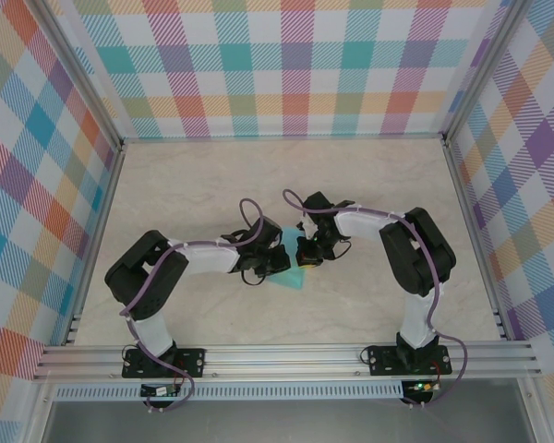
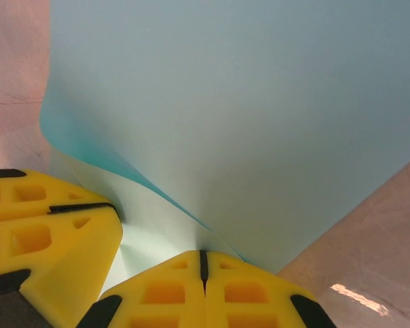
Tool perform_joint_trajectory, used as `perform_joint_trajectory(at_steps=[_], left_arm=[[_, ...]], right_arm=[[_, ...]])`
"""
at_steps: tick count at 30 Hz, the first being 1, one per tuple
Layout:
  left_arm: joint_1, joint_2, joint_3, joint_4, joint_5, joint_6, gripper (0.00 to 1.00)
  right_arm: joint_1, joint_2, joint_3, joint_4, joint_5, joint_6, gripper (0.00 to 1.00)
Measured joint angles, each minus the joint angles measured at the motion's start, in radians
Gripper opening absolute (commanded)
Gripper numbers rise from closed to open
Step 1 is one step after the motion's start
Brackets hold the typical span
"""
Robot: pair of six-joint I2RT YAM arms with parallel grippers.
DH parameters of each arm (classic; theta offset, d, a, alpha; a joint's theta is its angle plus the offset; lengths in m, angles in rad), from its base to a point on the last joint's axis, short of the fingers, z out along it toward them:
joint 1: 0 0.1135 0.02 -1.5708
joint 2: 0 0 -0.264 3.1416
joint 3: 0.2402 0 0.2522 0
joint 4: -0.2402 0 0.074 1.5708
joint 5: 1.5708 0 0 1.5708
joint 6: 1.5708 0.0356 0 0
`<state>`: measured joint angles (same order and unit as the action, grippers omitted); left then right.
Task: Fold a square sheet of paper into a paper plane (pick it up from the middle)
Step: Fold the triangle a second time at the center of the table.
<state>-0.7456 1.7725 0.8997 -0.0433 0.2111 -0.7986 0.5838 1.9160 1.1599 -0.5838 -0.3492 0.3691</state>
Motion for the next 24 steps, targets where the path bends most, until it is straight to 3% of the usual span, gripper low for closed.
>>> perform_joint_trajectory(at_steps=[20, 24], left_arm=[[0.160, 0.021, 0.066, -0.056, 0.046, 0.154, 0.11], [0.162, -0.020, 0.036, -0.019, 0.108, 0.171, 0.09]], right_arm=[[0.000, 0.000, 0.000, 0.000, 0.000, -0.012, 0.00], [0.000, 0.000, 0.000, 0.000, 0.000, -0.012, 0.00]])
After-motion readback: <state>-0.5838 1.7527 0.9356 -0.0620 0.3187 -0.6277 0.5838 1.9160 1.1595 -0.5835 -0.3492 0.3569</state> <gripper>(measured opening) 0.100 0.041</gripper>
